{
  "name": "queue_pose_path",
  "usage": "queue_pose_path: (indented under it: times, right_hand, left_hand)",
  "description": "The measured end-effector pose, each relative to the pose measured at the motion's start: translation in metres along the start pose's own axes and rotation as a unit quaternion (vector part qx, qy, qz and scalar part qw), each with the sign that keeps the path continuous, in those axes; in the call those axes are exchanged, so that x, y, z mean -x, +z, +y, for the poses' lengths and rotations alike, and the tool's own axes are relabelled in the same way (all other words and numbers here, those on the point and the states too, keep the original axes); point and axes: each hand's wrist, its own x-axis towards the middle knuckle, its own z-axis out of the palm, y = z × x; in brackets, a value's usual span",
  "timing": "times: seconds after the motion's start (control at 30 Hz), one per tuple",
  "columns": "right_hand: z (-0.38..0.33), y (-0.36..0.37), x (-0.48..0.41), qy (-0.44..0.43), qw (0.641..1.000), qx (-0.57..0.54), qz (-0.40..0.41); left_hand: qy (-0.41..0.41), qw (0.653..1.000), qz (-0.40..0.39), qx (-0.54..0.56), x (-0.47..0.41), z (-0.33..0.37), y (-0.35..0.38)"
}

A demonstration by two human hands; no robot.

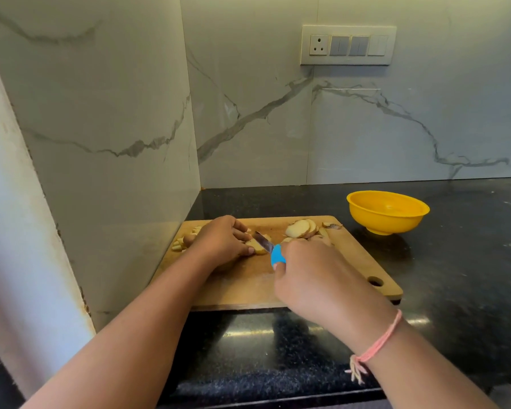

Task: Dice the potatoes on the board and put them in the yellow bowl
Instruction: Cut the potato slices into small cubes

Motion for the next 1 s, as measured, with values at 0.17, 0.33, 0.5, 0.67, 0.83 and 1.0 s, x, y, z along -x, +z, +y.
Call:
queue_pose_path:
  times: [0.17,0.33,0.5,0.67,0.83,1.0]
  right_hand:
    - [-0.012,0.005,-0.014,0.006,0.999,0.017,-0.031]
    - [-0.017,-0.002,-0.02,-0.015,0.999,0.011,-0.048]
    - [-0.01,-0.007,-0.006,-0.007,0.997,0.01,-0.07]
    - [0.001,-0.014,0.021,-0.014,0.996,0.029,-0.077]
    - [0.009,-0.032,0.024,0.007,0.993,0.023,-0.114]
    - [0.024,-0.029,-0.017,0.054,0.983,-0.174,-0.016]
  left_hand:
    - [-0.024,0.999,0.019,-0.009,-0.005,-0.003,0.0]
    - [-0.023,0.999,0.021,-0.007,-0.004,-0.002,0.0]
    - [-0.026,0.999,0.03,-0.016,-0.003,-0.001,-0.001]
    - [-0.021,0.999,0.03,-0.011,-0.002,-0.002,-0.002]
    - [-0.015,1.0,0.019,0.003,-0.001,-0.003,-0.004]
    - [-0.01,1.0,-0.006,0.011,-0.002,-0.002,-0.007]
